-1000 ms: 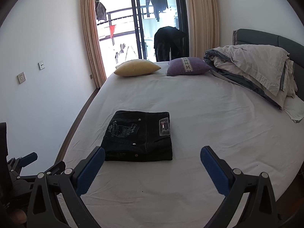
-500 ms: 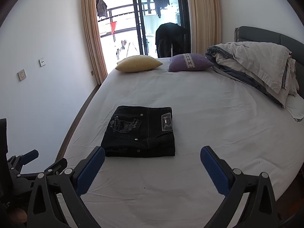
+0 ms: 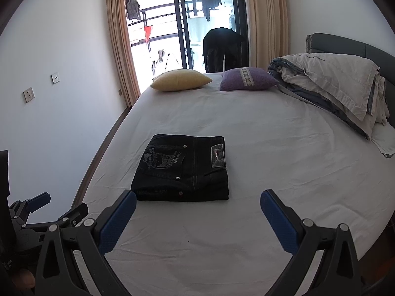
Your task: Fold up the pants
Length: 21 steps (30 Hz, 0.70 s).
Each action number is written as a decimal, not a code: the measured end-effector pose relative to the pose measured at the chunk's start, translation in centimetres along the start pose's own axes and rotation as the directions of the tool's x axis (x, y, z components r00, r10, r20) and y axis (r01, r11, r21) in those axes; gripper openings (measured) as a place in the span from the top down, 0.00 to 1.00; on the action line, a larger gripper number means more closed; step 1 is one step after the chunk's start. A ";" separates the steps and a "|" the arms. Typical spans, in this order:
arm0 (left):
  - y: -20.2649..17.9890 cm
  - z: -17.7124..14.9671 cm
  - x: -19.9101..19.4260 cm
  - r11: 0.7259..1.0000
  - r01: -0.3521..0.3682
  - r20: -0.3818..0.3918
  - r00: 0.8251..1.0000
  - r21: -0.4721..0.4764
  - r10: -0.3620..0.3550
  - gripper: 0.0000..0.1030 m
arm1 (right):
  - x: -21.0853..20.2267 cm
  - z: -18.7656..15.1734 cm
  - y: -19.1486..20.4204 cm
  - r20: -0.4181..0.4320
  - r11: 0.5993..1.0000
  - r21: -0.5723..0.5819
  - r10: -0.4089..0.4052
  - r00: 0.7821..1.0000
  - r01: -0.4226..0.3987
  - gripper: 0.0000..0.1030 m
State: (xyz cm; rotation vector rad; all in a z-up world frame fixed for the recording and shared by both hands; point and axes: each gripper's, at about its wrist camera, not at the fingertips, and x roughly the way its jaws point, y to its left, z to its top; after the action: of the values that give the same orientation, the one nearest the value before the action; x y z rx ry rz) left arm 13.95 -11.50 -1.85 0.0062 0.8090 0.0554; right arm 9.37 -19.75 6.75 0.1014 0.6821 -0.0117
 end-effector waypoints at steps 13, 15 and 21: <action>-0.3 -0.3 -0.1 1.000 0.000 -0.003 1.000 -0.001 0.000 0.00 | 0.3 -0.4 -0.3 -0.013 1.000 0.003 0.003 1.000 -0.003 0.00; -0.6 -0.5 -0.1 1.000 0.000 -0.005 1.000 0.001 0.000 0.00 | 0.4 -0.5 -0.3 -0.014 1.000 0.003 0.002 1.000 -0.002 0.00; -0.8 -0.6 0.0 1.000 0.005 -0.008 1.000 0.005 -0.005 0.00 | 0.4 -0.5 -0.3 -0.015 1.000 0.003 0.003 1.000 -0.003 0.00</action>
State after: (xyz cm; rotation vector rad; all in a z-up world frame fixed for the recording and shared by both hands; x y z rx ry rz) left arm 13.55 -12.30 -2.25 0.0082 0.8176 0.0488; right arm 9.37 -19.99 6.10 0.1055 0.6974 -0.0089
